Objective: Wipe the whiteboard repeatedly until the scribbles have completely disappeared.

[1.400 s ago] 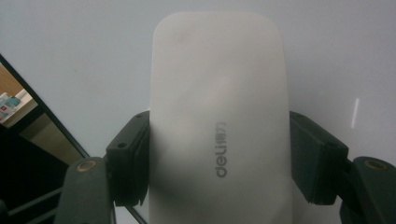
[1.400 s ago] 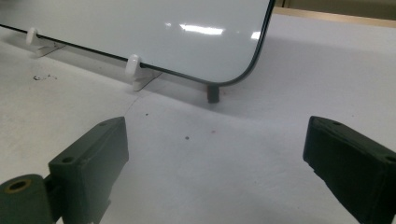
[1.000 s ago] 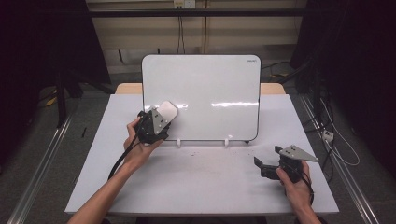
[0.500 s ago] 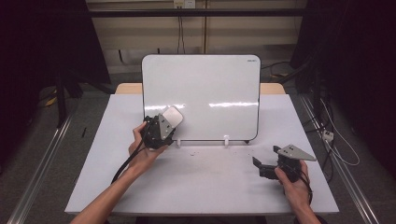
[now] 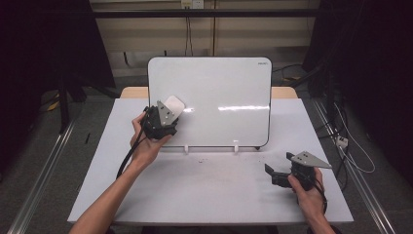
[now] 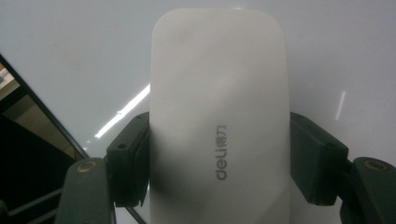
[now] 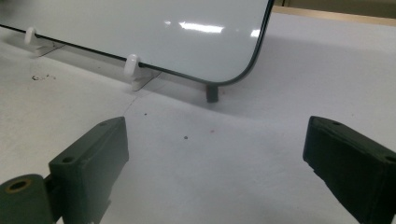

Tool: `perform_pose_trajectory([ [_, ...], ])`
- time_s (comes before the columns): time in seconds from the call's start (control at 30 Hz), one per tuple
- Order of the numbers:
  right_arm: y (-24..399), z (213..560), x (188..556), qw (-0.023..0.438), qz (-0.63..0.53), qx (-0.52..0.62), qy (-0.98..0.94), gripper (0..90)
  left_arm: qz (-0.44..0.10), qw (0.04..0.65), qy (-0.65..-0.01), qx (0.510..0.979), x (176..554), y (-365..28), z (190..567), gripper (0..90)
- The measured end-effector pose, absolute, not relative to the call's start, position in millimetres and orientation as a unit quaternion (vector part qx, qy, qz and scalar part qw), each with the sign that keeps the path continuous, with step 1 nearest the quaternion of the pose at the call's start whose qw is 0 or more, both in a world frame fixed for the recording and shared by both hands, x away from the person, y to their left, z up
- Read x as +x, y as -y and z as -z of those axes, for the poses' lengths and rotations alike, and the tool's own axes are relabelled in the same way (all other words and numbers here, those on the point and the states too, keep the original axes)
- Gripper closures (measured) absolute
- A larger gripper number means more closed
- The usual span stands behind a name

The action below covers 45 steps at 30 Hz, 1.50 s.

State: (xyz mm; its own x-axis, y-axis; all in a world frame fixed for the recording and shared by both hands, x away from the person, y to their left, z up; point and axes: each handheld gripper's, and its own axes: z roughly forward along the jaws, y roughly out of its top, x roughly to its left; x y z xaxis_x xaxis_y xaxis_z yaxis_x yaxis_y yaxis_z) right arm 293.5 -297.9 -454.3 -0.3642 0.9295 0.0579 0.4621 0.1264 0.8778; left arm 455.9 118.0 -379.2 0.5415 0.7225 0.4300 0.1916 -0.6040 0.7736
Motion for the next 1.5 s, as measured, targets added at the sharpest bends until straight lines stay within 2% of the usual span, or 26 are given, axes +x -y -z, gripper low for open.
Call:
perform_pose_trajectory([
  [0.73,300.1,454.4,293.1,0.268,-0.437,0.499,-0.699,6.8,-0.39,0.354,-0.309,0.792,500.6,-116.8,328.2,31.1],
  [0.8,300.2,454.6,293.5,0.268,-0.436,0.499,-0.699,6.8,-0.388,0.37,-0.322,0.78,502.7,-118.9,325.1,31.1],
  [1.23,298.7,454.3,293.6,0.266,-0.436,0.498,-0.7,6.7,-0.401,0.348,-0.308,0.79,501.7,-112.3,326.7,31.2],
  [1.37,297.7,454.6,294.3,0.266,-0.436,0.498,-0.701,6.8,-0.388,0.354,-0.303,0.795,498.1,-111.1,328.7,31.2],
  [1.43,297.8,454.8,294.4,0.265,-0.436,0.498,-0.702,6.7,-0.36,0.377,-0.317,0.792,500.6,-116.0,326.9,31.2],
  [1.5,298.0,454.8,294.2,0.266,-0.435,0.498,-0.701,6.7,-0.365,0.376,-0.315,0.791,500.3,-115.6,327.4,31.2],
])
